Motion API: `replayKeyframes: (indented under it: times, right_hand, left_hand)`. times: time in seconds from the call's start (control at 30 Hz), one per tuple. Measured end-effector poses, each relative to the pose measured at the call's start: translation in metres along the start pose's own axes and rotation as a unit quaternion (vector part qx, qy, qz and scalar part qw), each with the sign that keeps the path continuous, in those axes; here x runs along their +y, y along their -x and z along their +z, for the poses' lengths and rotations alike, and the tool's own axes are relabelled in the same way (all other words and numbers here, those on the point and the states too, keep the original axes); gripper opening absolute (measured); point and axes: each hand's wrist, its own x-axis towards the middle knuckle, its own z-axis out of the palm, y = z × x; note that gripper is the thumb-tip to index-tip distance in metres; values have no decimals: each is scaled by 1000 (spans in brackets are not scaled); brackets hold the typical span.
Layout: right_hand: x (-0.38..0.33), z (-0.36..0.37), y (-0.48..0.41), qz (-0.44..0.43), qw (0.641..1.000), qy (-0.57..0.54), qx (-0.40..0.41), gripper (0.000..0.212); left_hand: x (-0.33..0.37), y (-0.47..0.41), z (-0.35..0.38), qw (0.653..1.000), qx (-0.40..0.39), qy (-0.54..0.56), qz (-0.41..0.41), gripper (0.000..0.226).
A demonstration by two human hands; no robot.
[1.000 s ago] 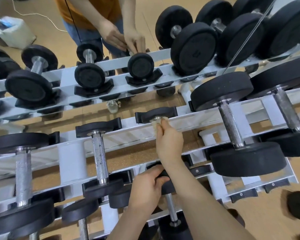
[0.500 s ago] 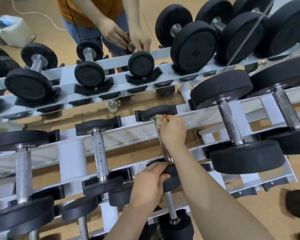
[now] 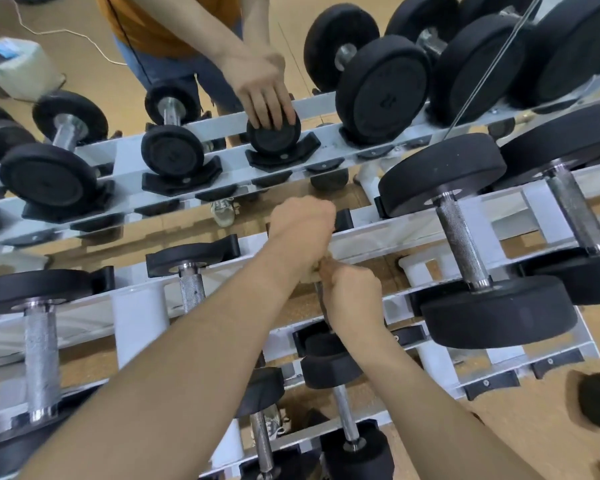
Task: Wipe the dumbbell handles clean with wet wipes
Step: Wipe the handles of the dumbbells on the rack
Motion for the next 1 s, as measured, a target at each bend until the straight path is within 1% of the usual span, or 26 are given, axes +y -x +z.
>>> replayKeyframes:
  times: [0.03, 0.07, 0.1, 0.17, 0.2, 0.27, 0.33, 0.4, 0.43, 0.47, 0.5, 0.53, 0.57, 0.6, 0.63, 0.67, 0.73, 0.77, 0.87, 0.93, 1.0]
  right_hand:
    - [2, 0, -1, 17, 999, -31, 1, 13]
    - [2, -2, -3, 43, 997, -71, -7, 18]
    - [1, -3, -6, 55, 991, -120, -6, 23]
    - [-6, 0, -16, 68, 982, -178, 13, 28]
    - [-11, 1, -22, 81, 978, -189, 21, 29]
    - [-17, 8, -30, 116, 967, -223, 45, 25]
    - [-14, 17, -30, 175, 935, -304, 50, 22]
    - [-6, 20, -33, 250, 882, -398, 1, 26]
    - [-3, 19, -36, 275, 856, -436, -30, 32]
    - [-2, 17, -40, 281, 845, -451, -52, 39]
    - [-2, 15, -45, 268, 858, -436, -53, 45]
    - [-5, 14, -46, 237, 891, -385, -37, 48]
    - [-9, 13, -44, 193, 929, -315, -13, 45]
    - [-14, 13, -39, 142, 959, -245, 12, 38]
    - [-16, 13, -30, 97, 978, -184, 32, 27]
    - [-17, 13, -21, 58, 989, -131, 46, 16]
    - [-12, 16, -5, 2, 997, -53, 54, 6]
    - [-9, 17, -1, -12, 998, -32, 52, 7]
    - [-7, 20, -6, -13, 997, -42, 59, 18]
    - [-9, 20, -13, 5, 996, -67, 64, 35]
    - [-5, 15, -14, -12, 997, -55, 43, 42]
  left_hand:
    - [1, -4, -3, 999, -7, -39, 23, 14]
    - [-2, -5, -4, 998, 3, -51, 46, 10]
    - [-6, -2, -2, 997, 21, -38, 62, 8]
    - [-18, 4, 7, 995, 62, 31, 69, 11]
    - [-25, 6, 13, 992, 80, 67, 67, 11]
    - [-33, 10, 26, 984, 106, 126, 67, 9]
    - [-37, 12, 34, 971, 129, 185, 75, 7]
    - [-38, 15, 40, 958, 157, 229, 71, 10]
    - [-39, 16, 43, 951, 173, 246, 65, 13]
    - [-41, 18, 46, 945, 187, 262, 59, 15]
    - [-42, 20, 48, 938, 197, 279, 52, 17]
    - [-44, 22, 50, 931, 203, 301, 43, 19]
    - [-45, 24, 51, 922, 203, 329, 28, 21]
    - [-46, 26, 51, 911, 197, 361, 11, 24]
    - [-46, 28, 51, 902, 189, 388, -6, 27]
    - [-47, 28, 52, 896, 184, 403, -19, 29]
    - [-47, 29, 53, 893, 180, 410, -38, 30]
    - [-47, 29, 53, 892, 178, 412, -43, 30]
    - [-41, 26, 50, 895, 173, 409, -42, 30]
    - [-31, 20, 48, 909, 161, 382, -42, 31]
    - [-21, 13, 47, 925, 141, 349, -47, 33]
